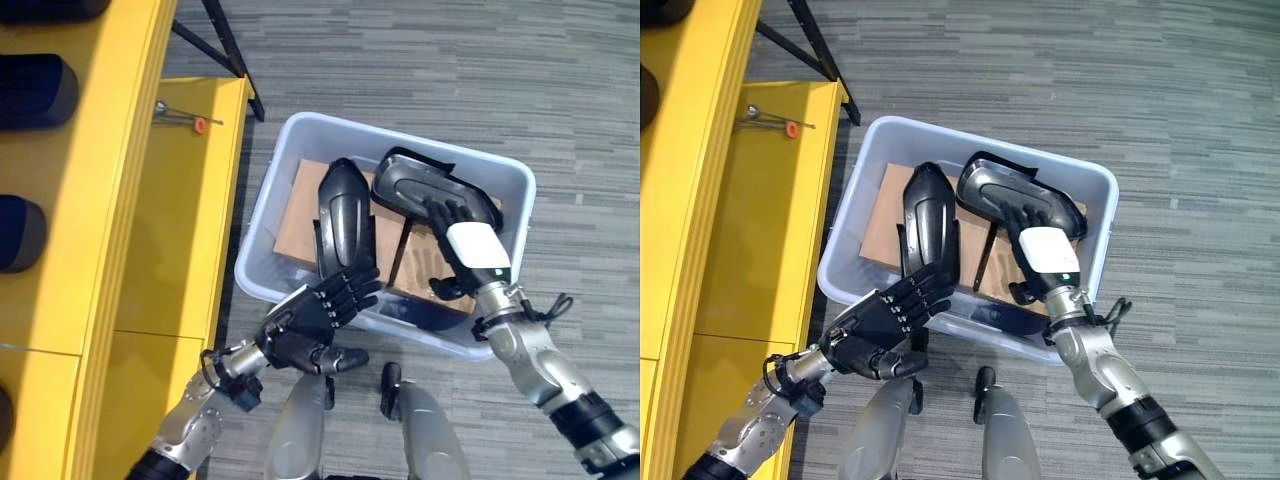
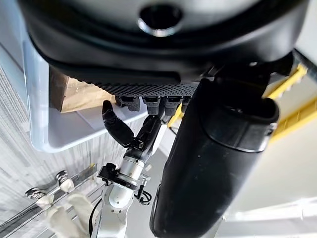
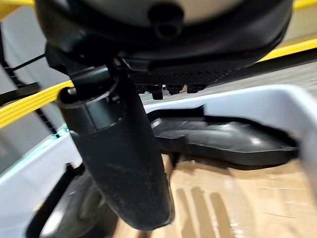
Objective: Move parts from the plastic box to the shelf.
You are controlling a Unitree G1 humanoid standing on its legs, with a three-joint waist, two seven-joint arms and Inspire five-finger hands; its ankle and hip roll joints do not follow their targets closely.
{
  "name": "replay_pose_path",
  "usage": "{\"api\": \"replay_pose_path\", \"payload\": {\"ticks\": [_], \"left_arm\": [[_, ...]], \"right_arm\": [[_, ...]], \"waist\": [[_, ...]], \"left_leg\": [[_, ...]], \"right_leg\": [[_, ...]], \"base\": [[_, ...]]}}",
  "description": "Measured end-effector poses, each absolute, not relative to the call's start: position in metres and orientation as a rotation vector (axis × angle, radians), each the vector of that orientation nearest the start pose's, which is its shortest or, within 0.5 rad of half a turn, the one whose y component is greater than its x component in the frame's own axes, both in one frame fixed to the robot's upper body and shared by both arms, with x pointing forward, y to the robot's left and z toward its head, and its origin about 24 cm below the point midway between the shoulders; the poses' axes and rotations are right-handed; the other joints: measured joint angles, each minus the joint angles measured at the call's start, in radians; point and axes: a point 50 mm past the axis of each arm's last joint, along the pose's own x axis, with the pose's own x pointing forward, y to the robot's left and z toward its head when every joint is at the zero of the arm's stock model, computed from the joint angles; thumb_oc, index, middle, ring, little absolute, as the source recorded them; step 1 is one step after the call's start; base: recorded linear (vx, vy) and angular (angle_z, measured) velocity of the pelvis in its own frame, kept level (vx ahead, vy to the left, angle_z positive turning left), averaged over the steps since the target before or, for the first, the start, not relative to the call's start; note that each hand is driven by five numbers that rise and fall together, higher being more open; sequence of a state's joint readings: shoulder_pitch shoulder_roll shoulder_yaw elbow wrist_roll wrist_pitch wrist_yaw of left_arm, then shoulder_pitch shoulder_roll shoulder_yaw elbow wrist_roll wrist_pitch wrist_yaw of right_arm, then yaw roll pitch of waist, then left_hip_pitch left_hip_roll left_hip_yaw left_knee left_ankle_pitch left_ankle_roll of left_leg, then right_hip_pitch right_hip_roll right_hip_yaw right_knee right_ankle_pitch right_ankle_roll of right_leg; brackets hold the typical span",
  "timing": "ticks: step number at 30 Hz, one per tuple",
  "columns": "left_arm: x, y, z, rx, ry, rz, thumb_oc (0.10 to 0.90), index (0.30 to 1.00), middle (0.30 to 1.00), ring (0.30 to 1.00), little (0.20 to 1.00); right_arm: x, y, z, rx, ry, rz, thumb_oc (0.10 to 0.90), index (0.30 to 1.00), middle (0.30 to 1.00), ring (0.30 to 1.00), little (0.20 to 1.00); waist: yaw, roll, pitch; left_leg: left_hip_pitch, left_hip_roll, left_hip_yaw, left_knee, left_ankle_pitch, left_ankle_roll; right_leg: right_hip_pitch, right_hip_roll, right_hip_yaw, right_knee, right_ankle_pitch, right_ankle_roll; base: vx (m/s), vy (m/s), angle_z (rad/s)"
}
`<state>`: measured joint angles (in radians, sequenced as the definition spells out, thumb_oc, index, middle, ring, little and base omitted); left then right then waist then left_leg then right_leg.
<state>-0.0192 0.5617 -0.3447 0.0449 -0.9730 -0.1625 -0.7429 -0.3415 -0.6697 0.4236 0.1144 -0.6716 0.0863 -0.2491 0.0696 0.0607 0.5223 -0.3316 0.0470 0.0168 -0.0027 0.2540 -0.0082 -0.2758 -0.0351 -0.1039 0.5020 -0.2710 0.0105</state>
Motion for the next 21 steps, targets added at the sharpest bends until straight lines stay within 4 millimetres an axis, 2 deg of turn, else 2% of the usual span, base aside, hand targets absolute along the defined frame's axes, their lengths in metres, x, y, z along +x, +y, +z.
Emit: {"api": "replay_pose_path", "payload": {"ticks": [6,9,11,15,19,21], "left_arm": [[0.231,0.163,0.056,-0.433,-0.091,-0.877,0.900,1.000,1.000,1.000,1.000],[0.233,0.166,0.057,-0.426,-0.107,-0.847,0.900,1.000,1.000,1.000,1.000],[0.233,0.169,0.058,-0.414,-0.124,-0.818,0.900,1.000,1.000,1.000,1.000],[0.233,0.188,0.065,-0.344,-0.199,-0.674,0.900,1.000,1.000,1.000,1.000],[0.232,0.215,0.073,-0.354,-0.261,-0.466,0.900,1.000,1.000,1.000,1.000],[0.231,0.221,0.074,-0.345,-0.262,-0.415,0.900,1.000,1.000,1.000,1.000]], "right_arm": [[0.306,-0.186,0.082,-1.342,-0.221,0.119,0.900,1.000,1.000,1.000,1.000],[0.304,-0.179,0.070,-1.349,-0.200,0.173,0.900,1.000,1.000,1.000,1.000],[0.304,-0.177,0.070,-1.349,-0.200,0.180,0.900,1.000,1.000,1.000,1.000],[0.305,-0.177,0.072,-1.348,-0.203,0.170,0.900,1.000,1.000,1.000,1.000],[0.304,-0.177,0.066,-1.341,-0.156,0.145,0.900,1.000,1.000,1.000,1.000],[0.303,-0.178,0.065,-1.341,-0.152,0.134,0.900,1.000,1.000,1.000,1.000]], "waist": [[0.043,0.003,0.013],[0.060,0.005,0.014],[0.073,0.005,0.014],[0.084,0.005,0.014],[0.116,0.005,0.014],[0.132,0.005,0.014]], "left_leg": [[-0.024,0.002,-0.025,-0.001,0.007,-0.007],[-0.042,0.003,-0.051,-0.001,0.007,-0.008],[-0.044,0.004,-0.052,-0.001,0.007,-0.008],[-0.057,0.003,-0.075,-0.002,0.010,-0.011],[-0.056,0.000,-0.106,-0.004,0.021,-0.021],[-0.055,0.001,-0.118,-0.004,0.023,-0.020]], "right_leg": [[-0.024,0.003,-0.026,0.026,-0.010,-0.014],[-0.030,0.005,-0.050,0.026,-0.012,-0.019],[-0.031,0.007,-0.055,0.026,-0.013,-0.021],[-0.029,0.008,-0.078,0.023,-0.014,-0.022],[-0.014,0.011,-0.102,0.017,-0.020,-0.025],[-0.005,0.012,-0.110,0.012,-0.022,-0.027]], "base": [[-0.03,-0.023,0.12],[-0.02,-0.035,0.20],[-0.02,-0.039,0.10],[-0.02,-0.044,0.14],[-0.01,-0.103,0.19],[0.00,-0.096,0.24]]}}
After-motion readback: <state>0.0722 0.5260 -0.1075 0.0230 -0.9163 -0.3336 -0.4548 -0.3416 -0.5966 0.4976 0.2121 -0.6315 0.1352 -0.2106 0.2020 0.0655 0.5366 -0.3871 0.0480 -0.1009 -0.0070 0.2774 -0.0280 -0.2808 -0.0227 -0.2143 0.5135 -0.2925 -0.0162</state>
